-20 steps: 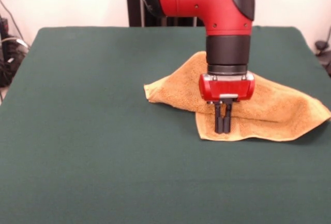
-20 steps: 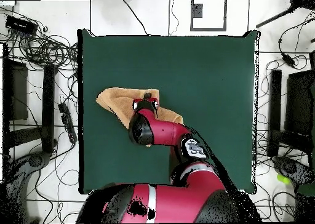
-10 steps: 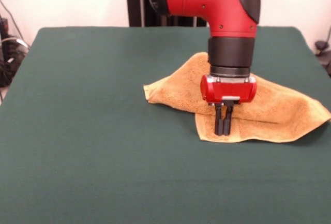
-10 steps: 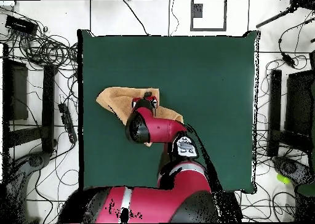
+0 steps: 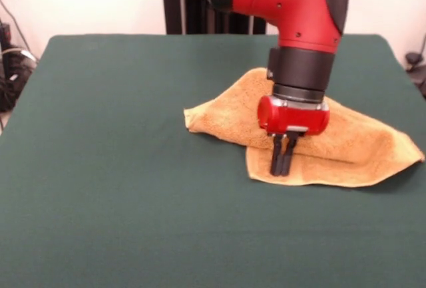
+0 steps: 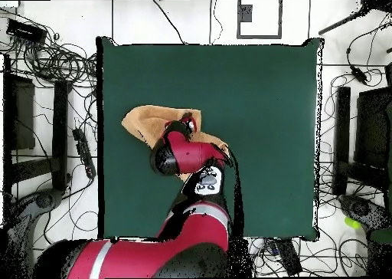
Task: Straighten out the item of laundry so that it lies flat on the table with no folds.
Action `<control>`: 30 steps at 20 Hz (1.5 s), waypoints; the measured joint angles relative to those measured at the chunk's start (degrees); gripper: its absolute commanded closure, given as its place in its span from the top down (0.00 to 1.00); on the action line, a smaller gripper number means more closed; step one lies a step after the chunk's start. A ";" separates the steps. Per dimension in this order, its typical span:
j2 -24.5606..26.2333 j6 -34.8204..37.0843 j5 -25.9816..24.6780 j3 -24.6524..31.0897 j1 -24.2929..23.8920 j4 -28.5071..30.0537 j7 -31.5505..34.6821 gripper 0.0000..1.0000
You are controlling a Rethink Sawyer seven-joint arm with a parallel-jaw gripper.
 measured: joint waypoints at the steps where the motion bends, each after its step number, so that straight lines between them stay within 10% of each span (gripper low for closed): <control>1: 0.28 0.27 -0.64 -0.52 -0.26 -0.58 0.00 0.00; 16: 0.61 2.32 -21.33 -1.23 -15.60 -7.27 0.00 0.00; 30: 1.27 8.96 -29.47 -12.71 -8.39 -12.30 0.00 0.00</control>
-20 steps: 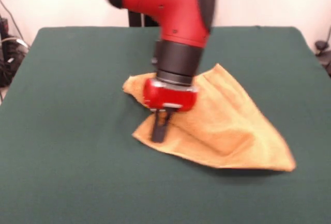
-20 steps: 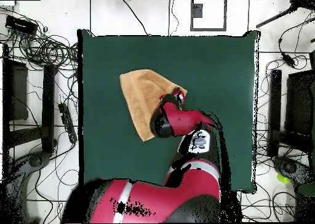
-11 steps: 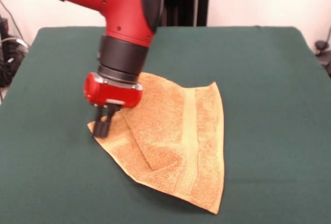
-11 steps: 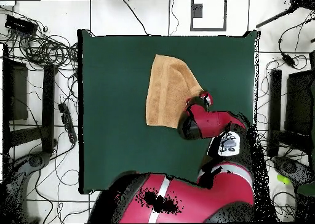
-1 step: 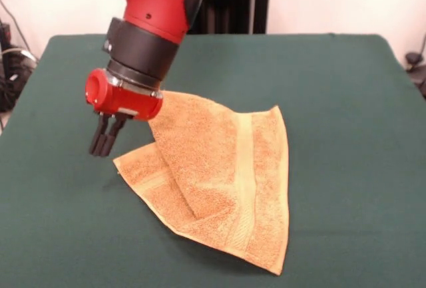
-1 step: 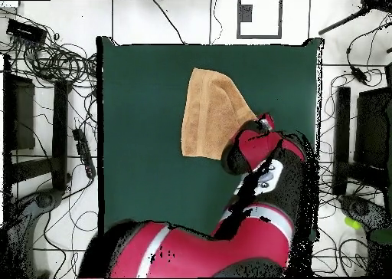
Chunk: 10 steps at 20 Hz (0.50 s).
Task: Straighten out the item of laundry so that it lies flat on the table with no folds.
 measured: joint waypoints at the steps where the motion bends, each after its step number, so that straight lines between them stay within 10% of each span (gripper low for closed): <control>1: 0.07 0.37 -0.23 -0.67 0.63 -0.26 0.00 0.00; 10: -5.30 7.87 0.62 4.47 -3.45 0.90 0.00 0.00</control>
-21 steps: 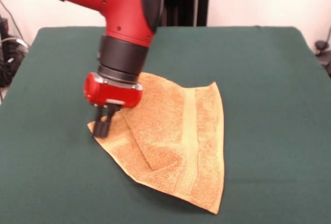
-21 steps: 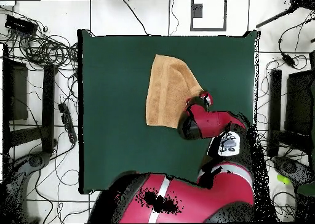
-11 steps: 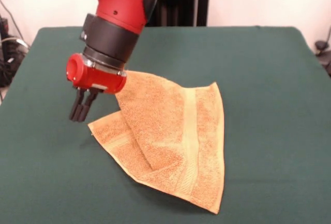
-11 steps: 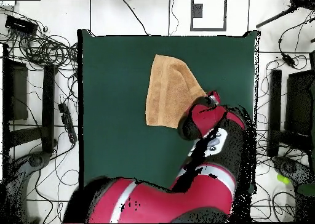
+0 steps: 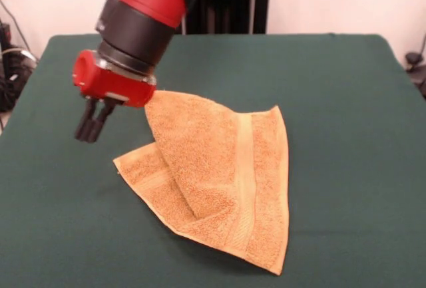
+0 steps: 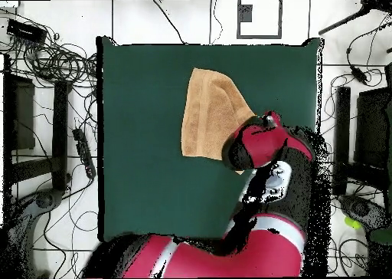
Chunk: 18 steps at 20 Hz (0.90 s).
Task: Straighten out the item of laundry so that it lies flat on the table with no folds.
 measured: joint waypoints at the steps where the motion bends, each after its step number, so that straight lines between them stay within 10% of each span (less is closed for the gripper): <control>1: -0.65 0.86 0.50 0.99 -1.27 0.39 0.00 0.00; 18: -5.45 9.47 8.79 13.55 -14.90 7.95 0.00 0.00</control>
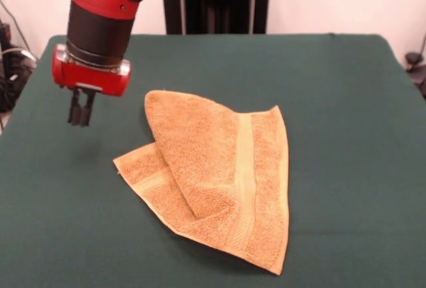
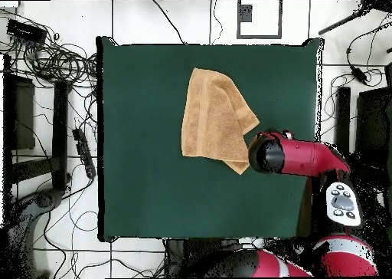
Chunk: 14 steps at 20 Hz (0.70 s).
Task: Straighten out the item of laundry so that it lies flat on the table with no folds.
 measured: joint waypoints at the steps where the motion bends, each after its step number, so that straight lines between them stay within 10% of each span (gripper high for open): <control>1: -0.02 -0.01 0.75 1.42 -1.03 0.77 0.00 0.00; 14: 0.31 0.26 7.91 17.08 -14.42 9.83 0.00 0.00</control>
